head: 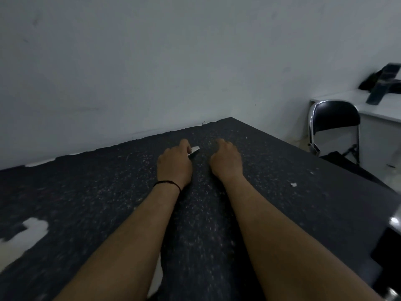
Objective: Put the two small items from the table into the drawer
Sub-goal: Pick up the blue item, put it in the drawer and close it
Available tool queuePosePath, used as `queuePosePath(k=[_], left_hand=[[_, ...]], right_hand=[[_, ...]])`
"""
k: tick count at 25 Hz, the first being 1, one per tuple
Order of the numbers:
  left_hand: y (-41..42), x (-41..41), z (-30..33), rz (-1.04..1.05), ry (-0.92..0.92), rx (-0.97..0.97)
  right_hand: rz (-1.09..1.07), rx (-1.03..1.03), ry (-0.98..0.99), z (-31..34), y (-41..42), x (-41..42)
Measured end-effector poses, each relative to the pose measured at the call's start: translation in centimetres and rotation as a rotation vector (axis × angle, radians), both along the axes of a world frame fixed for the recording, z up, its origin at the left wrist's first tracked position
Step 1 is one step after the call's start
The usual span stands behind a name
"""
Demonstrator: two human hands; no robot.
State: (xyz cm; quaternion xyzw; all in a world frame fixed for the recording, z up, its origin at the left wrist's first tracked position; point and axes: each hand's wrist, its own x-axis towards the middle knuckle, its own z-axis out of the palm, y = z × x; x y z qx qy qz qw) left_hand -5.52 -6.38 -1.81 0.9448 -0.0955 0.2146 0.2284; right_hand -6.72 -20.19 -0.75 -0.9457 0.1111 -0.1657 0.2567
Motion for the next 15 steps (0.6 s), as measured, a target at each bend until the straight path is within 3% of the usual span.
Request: queuePosePath(k=[6, 12, 15], left_hand=[[-1.7, -10.0, 1.3, -0.326, 0.041, 0.071], [-9.2, -19.5, 2.3, -0.588, -0.013, 0.021], [-12.1, -23.3, 1.4, -0.618, 0.116, -0.034]], right_hand=[[0.235, -0.018, -0.038, -0.5, -2.4, -12.2], [-0.035, -0.289, -0.103, -0.6, -9.8, -24.8], [-0.180, -0.176, -0.140, -1.0, -12.8, -30.6]])
